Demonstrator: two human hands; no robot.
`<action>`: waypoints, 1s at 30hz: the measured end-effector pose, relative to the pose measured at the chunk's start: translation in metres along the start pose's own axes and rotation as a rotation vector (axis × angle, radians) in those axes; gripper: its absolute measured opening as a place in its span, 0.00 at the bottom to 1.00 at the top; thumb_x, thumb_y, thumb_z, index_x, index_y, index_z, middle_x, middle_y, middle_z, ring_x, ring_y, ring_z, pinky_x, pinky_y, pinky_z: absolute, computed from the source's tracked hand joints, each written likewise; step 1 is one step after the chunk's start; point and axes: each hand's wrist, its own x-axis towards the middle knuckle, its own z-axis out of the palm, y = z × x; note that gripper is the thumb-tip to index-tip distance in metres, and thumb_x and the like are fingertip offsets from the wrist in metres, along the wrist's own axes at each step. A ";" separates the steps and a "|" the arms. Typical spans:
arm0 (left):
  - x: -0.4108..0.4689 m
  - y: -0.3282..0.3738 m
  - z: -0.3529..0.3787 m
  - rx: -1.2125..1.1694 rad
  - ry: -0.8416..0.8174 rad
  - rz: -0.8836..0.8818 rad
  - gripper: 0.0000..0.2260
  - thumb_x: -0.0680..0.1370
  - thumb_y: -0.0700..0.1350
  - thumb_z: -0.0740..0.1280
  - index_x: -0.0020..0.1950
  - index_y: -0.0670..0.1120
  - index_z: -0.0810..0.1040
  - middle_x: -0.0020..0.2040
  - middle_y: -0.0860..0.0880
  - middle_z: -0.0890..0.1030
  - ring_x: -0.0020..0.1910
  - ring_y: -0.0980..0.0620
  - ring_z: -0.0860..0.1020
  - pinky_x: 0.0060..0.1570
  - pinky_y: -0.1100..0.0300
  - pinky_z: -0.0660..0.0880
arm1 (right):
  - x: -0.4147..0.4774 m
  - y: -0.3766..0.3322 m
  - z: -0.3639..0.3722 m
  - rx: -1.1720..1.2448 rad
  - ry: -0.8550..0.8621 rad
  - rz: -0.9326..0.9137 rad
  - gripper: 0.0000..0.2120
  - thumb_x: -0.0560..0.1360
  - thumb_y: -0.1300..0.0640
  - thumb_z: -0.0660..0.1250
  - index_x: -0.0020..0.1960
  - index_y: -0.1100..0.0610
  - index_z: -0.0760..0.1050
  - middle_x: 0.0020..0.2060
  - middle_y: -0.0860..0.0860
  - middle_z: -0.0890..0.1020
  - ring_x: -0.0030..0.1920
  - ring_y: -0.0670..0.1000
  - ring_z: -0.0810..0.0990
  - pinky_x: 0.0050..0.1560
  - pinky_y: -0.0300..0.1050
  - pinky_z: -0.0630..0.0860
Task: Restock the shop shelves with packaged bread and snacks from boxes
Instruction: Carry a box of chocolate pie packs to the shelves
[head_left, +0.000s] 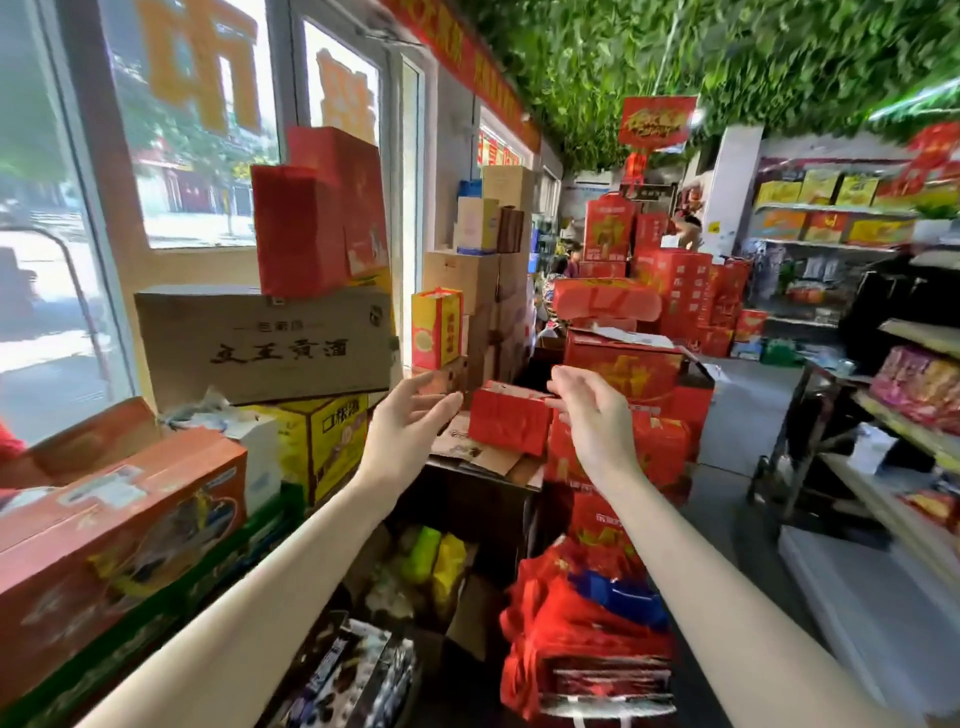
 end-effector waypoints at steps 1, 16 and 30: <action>0.019 -0.013 0.004 0.008 0.025 -0.011 0.23 0.77 0.50 0.70 0.70 0.46 0.72 0.55 0.49 0.82 0.52 0.55 0.81 0.57 0.54 0.77 | 0.020 0.016 0.009 0.002 -0.032 0.003 0.15 0.79 0.49 0.63 0.60 0.57 0.77 0.53 0.50 0.82 0.49 0.40 0.80 0.56 0.41 0.76; 0.197 -0.184 -0.002 0.136 0.379 -0.244 0.23 0.76 0.48 0.70 0.69 0.46 0.71 0.54 0.48 0.82 0.48 0.60 0.80 0.48 0.63 0.79 | 0.214 0.214 0.194 0.090 -0.477 0.194 0.07 0.77 0.47 0.66 0.50 0.49 0.78 0.49 0.51 0.84 0.51 0.53 0.83 0.58 0.53 0.78; 0.254 -0.400 -0.068 0.142 0.652 -0.620 0.23 0.77 0.51 0.70 0.71 0.47 0.71 0.52 0.52 0.80 0.52 0.56 0.78 0.49 0.65 0.75 | 0.244 0.387 0.381 -0.031 -0.818 0.383 0.12 0.79 0.49 0.64 0.56 0.56 0.78 0.45 0.46 0.82 0.49 0.48 0.82 0.57 0.47 0.77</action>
